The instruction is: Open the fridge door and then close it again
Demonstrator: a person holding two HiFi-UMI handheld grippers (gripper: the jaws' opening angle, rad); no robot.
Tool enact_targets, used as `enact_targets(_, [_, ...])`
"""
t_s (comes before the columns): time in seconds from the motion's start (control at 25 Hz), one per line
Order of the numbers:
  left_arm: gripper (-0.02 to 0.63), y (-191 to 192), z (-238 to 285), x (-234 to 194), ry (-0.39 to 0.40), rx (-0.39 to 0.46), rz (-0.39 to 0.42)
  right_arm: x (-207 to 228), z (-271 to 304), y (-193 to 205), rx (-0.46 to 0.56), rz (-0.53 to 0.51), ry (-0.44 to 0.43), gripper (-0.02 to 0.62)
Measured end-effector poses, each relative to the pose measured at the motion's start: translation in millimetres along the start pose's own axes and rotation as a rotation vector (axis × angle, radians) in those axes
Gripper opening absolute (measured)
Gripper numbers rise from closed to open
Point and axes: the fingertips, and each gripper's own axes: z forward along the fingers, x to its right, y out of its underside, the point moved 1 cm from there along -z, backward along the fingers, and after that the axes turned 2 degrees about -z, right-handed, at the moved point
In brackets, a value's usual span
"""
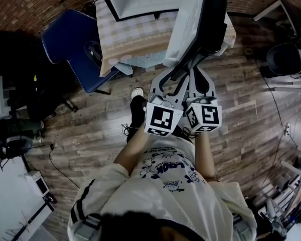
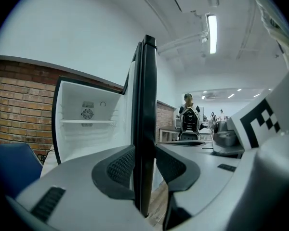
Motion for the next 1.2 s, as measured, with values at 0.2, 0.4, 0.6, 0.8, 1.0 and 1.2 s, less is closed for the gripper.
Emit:
enact_targets(0.2, [0.13,2.8,-4.4,-16.3,-0.027,-0.002,-0.006,-15.2,10.7,-1.6,-0.01,-0.001,-0.077,0.032])
enact_targets(0.4, [0.13,8.5,-6.3,-36.9,-0.063,-0.012,-0.002,-30.9,23.7,-0.8,-0.023,-0.015,-0.145,0.033])
enact_targets(0.6, [0.13,8.4,-8.5,-52.6,-0.084,-0.011,-0.004,-41.7,36.0,-2.2,-0.028,-0.03,-0.169,0.033])
enact_targets(0.8, [0.13,8.9,-9.7,-66.0,-0.087,-0.016,-0.005,-45.7,48.6,-2.7,-0.029,-0.024,-0.179,0.034])
enact_targets(1.0, [0.13,9.1,-11.0,-82.8,-0.102,-0.009,-0.019,-49.6,62.1,-3.5,-0.029,-0.017,-0.183,0.034])
enact_targets(1.2, [0.13,9.0,-14.1,-101.9,-0.112,-0.013,-0.024,-58.5,73.2,-4.1,-0.03,-0.013,-0.196,0.034])
